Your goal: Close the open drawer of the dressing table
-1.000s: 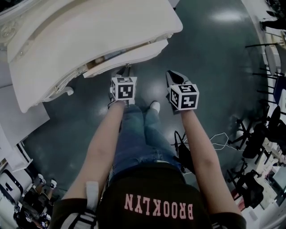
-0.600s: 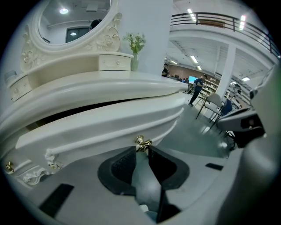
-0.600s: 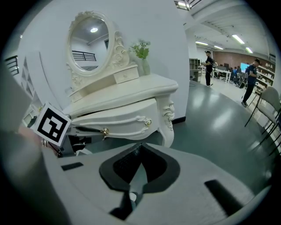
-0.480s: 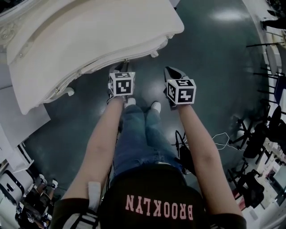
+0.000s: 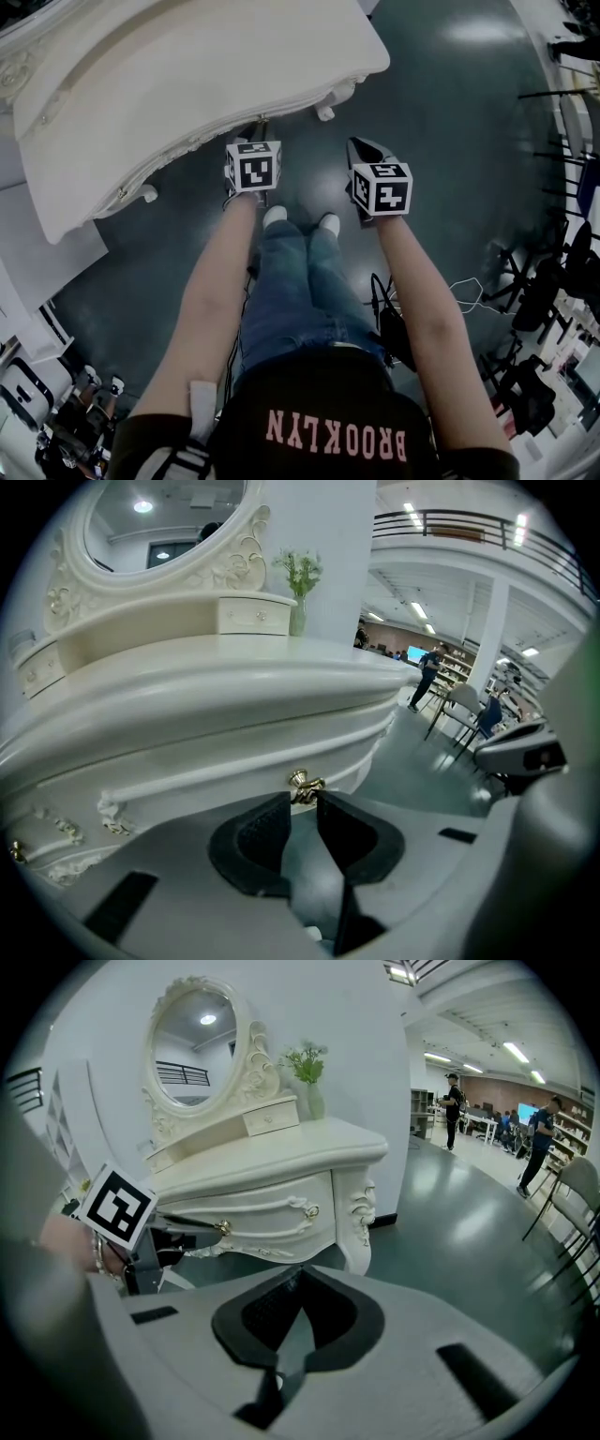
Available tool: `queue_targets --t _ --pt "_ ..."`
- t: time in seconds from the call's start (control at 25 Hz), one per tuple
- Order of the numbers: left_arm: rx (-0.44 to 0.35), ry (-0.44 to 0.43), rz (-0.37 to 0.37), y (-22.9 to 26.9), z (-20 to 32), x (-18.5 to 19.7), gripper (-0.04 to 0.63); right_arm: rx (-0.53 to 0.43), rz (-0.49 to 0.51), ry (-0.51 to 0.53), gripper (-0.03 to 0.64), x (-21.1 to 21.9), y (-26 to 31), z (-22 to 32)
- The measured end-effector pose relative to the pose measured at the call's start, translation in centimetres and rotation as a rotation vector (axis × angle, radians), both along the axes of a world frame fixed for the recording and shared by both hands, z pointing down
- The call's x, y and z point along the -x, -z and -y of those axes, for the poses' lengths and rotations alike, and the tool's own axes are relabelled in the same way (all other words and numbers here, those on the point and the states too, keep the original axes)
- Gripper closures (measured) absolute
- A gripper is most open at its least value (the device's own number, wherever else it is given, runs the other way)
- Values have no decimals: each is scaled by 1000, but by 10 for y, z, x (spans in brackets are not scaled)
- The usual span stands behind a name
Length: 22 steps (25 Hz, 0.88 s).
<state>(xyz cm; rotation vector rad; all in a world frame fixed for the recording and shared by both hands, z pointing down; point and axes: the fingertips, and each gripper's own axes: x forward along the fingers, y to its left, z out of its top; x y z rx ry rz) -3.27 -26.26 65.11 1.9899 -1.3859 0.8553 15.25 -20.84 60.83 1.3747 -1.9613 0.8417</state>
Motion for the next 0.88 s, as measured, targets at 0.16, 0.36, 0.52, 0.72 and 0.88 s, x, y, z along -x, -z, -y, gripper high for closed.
queue_targets --t 0.16,0.36,0.52,0.72,0.88 --pt "-3 2 2 0 8 1 512 6 1 4 626 1 -5 6" --pt "-7 -17 -1 0 11 1 512 11 -2 20 626 6 -10 15" --pt "21 -11 -32 1 10 -2 509 7 -2 19 626 5 -10 22" --pt "34 2 -46 1 10 -1 509 -2 -3 24 626 7 -8 25" --pt "41 16 -45 2 9 1 508 -8 0 29 626 11 -4 22"
